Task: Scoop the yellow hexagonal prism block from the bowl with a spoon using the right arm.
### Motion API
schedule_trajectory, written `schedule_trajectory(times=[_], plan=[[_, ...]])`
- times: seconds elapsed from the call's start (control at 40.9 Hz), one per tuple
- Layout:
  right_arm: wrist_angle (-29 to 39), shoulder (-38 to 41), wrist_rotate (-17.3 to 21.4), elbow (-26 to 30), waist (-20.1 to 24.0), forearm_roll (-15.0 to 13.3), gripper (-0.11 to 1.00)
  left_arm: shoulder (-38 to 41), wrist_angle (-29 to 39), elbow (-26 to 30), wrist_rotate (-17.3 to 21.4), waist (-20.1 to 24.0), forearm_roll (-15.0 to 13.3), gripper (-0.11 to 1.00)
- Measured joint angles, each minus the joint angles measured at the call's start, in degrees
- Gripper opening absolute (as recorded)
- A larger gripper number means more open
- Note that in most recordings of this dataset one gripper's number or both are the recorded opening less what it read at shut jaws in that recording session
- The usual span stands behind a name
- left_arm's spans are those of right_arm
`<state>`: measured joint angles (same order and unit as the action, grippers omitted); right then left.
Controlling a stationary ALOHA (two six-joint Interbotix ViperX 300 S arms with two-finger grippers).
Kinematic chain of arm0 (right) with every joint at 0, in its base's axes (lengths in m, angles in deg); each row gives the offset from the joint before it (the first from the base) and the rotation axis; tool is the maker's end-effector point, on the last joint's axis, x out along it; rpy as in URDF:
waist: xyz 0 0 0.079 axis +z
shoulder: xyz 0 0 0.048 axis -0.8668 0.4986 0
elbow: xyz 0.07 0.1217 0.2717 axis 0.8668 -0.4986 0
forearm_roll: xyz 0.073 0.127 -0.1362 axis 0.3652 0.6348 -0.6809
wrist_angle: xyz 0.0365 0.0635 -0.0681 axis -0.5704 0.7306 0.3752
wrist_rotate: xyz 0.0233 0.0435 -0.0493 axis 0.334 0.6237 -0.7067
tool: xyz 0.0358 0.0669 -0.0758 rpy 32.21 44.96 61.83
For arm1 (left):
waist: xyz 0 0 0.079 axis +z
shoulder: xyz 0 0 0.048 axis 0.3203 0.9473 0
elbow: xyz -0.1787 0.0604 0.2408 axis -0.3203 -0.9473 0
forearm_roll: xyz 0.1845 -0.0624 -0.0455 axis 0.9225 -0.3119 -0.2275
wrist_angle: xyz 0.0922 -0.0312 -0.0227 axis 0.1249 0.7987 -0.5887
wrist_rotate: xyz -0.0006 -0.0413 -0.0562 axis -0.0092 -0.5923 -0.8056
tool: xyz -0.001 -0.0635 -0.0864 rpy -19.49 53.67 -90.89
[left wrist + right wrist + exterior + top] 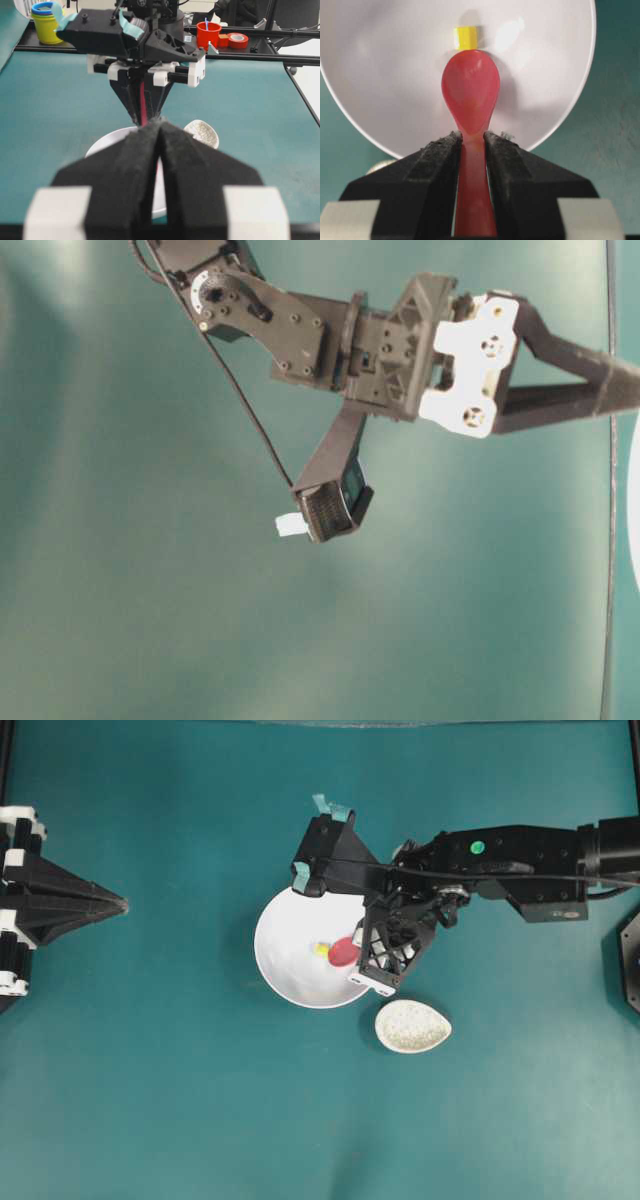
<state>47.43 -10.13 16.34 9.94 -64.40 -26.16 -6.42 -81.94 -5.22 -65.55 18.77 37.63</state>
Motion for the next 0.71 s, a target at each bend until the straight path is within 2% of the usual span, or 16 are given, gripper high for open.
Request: schedule_trajectory(times=[0.709], plan=[[-11.4,1.8,-0.4,0.0,0.0,-2.6,0.23,0.0,0.1,-0.1,0.0,0.0,0.0,-0.01]])
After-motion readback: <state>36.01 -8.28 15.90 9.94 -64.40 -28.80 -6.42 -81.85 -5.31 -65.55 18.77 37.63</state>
